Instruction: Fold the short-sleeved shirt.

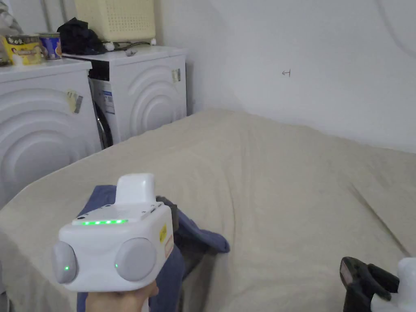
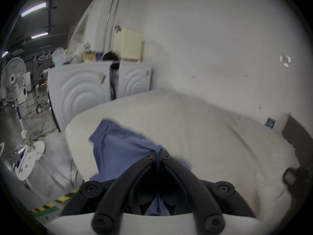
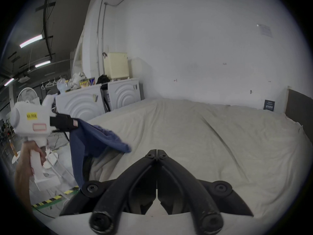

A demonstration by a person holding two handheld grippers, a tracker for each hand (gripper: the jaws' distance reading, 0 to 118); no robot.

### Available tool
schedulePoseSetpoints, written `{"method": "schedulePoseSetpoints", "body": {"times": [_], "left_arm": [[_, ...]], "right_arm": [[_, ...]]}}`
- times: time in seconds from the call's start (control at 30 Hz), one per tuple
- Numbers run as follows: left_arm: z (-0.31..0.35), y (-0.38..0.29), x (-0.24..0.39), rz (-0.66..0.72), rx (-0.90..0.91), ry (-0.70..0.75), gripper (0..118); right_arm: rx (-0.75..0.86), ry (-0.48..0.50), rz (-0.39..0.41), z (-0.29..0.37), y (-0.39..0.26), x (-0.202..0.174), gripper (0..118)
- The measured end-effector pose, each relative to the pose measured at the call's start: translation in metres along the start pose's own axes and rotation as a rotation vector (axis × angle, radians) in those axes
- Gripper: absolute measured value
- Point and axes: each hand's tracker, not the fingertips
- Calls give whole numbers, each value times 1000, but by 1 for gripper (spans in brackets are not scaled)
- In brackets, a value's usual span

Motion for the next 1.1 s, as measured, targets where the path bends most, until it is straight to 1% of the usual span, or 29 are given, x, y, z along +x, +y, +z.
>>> {"method": "schedulePoseSetpoints", "body": {"times": [0.03,0.23,0.3,0.4,0.5,0.57,0.63,0.67,0.73,0.77,0.8,0.87,0.9,0.97,1.03,1.1], "left_arm": [[6,13,7,11,34,-39,2],[46,84,67,-66,194,-182,2],[59,101,91,-63,216,-273,2],[76,117,129,-95,257,-386,2],[92,126,181,-183,294,-474,2],[100,125,213,-194,299,-569,2],[104,121,244,-201,276,-663,2],[106,114,263,-229,265,-701,2],[104,96,294,-257,263,-702,2],[101,83,311,-292,226,-720,2],[96,72,323,-296,179,-759,2],[76,33,350,-275,56,-835,2],[68,14,360,-292,-4,-839,2],[47,-33,377,-349,-81,-807,2],[27,-81,387,-401,-209,-783,2],[7,-128,390,-391,-385,-794,2]], "right_arm": [[11,-9,-5,5,2,4,0],[88,-81,-53,44,16,36,0],[114,-120,-58,59,20,49,0],[151,-187,-69,81,25,70,0],[187,-263,-83,111,31,89,0],[209,-323,-91,130,32,102,0],[219,-360,-99,145,31,117,0],[226,-391,-108,156,31,126,0],[237,-430,-115,169,30,138,0],[244,-461,-126,174,29,144,0],[245,-478,-135,179,28,149,0],[247,-494,-164,187,23,162,0],[243,-499,-174,188,20,167,0],[229,-504,-185,190,13,174,0],[201,-514,-201,186,5,180,0],[171,-513,-214,180,-4,186,0]]}}
